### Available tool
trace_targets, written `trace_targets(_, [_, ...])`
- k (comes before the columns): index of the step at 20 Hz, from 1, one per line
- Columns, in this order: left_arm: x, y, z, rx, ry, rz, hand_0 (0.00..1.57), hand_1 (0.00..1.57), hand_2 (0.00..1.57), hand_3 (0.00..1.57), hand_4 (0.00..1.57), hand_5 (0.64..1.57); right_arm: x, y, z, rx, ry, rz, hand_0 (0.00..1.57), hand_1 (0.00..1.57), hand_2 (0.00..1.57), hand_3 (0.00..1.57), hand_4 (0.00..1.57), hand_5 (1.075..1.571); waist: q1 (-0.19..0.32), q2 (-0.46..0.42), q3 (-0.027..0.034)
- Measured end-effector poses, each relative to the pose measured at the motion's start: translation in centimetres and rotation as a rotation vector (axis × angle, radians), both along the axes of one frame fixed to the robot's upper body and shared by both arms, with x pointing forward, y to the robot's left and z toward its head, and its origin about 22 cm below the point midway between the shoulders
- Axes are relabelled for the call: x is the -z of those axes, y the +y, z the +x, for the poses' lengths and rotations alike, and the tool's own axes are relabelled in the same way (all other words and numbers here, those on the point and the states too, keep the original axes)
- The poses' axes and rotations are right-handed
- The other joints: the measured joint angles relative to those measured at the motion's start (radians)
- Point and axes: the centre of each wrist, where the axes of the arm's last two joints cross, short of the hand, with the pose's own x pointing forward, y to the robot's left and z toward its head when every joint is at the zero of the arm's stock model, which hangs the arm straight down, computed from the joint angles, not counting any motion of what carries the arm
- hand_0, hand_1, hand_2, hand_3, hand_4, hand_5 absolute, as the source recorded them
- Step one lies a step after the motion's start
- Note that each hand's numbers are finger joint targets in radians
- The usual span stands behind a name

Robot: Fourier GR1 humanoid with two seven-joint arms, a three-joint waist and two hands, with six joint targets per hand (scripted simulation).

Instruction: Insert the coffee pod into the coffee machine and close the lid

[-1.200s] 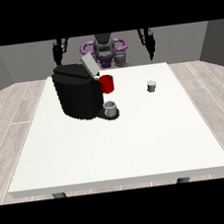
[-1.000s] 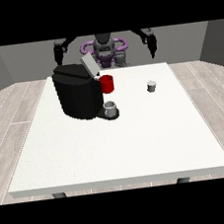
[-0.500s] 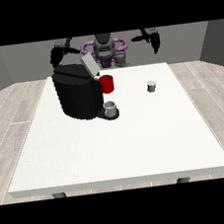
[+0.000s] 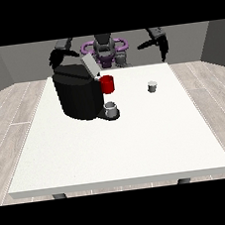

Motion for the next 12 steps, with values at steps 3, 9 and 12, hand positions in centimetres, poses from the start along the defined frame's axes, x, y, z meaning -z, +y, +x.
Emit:
trace_targets(3, [-0.3,1.4,1.2,-0.016,0.037,0.017,0.00,0.00,0.00,0.00,0.00,1.571,-0.6,0.5,0.4,-0.026,-0.020,-0.003,0.00,0.00,0.00,0.00,0.28,1.571,-0.026,0.027,-0.0001])
trace_targets(9, [0.2,3.8,3.1,-0.059,0.090,0.059,0.00,0.00,0.00,0.00,0.00,1.571,-1.8,1.5,1.2,-0.071,-0.042,-0.002,0.00,0.00,0.00,0.00,0.35,1.571,-0.065,0.087,-0.0003])
trace_targets(12, [-0.1,4.2,4.2,-0.075,0.105,0.091,0.00,0.00,0.00,0.00,0.00,1.571,-1.9,1.8,1.8,-0.068,-0.040,-0.002,0.00,0.00,0.00,0.00,0.39,1.571,-0.068,0.112,-0.0004])
